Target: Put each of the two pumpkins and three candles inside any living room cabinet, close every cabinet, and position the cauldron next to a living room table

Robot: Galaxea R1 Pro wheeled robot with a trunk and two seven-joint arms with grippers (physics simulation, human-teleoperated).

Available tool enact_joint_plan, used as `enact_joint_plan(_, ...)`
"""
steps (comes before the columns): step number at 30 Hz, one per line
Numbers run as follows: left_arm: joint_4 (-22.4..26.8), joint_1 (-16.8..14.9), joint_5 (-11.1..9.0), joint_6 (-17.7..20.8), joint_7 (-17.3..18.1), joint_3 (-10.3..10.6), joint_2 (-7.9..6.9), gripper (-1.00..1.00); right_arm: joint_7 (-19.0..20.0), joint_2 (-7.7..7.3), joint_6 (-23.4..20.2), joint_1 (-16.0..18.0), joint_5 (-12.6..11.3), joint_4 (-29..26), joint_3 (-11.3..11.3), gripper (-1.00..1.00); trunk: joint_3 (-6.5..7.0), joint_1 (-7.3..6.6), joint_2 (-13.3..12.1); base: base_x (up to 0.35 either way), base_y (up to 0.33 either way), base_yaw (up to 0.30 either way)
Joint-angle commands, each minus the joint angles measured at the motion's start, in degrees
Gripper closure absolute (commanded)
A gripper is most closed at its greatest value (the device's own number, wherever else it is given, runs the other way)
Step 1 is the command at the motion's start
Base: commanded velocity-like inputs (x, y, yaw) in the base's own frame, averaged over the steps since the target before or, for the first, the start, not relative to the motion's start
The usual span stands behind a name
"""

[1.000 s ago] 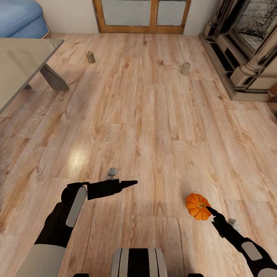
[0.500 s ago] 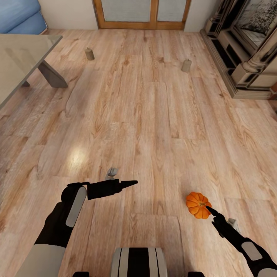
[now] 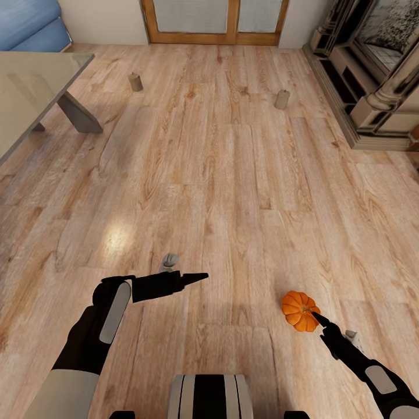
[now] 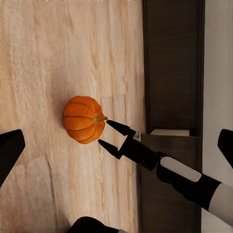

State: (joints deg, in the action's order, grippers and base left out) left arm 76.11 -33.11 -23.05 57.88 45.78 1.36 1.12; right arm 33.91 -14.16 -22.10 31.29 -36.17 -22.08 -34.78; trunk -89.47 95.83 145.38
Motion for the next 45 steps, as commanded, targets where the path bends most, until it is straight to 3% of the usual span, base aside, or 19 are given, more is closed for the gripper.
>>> enact_joint_plan(1,0.00,-0.02,0.11,0.21,0.21,-0.04,0.02,-1.00,0.11,0.01,-0.49,0.05,-0.30,0.02,-0.29,-1.00,-0.03,0.00,0.01,0.082,0.043,0.000)
enact_joint_plan(45,0.00,-0.02,0.11,0.21,-0.11,-0.04,0.07,-1.00,0.11,0.01,-0.49,0.06,-0.24,0.02,-0.20,-1.00,-0.03,0.00,0.01,0.032,0.021,0.000)
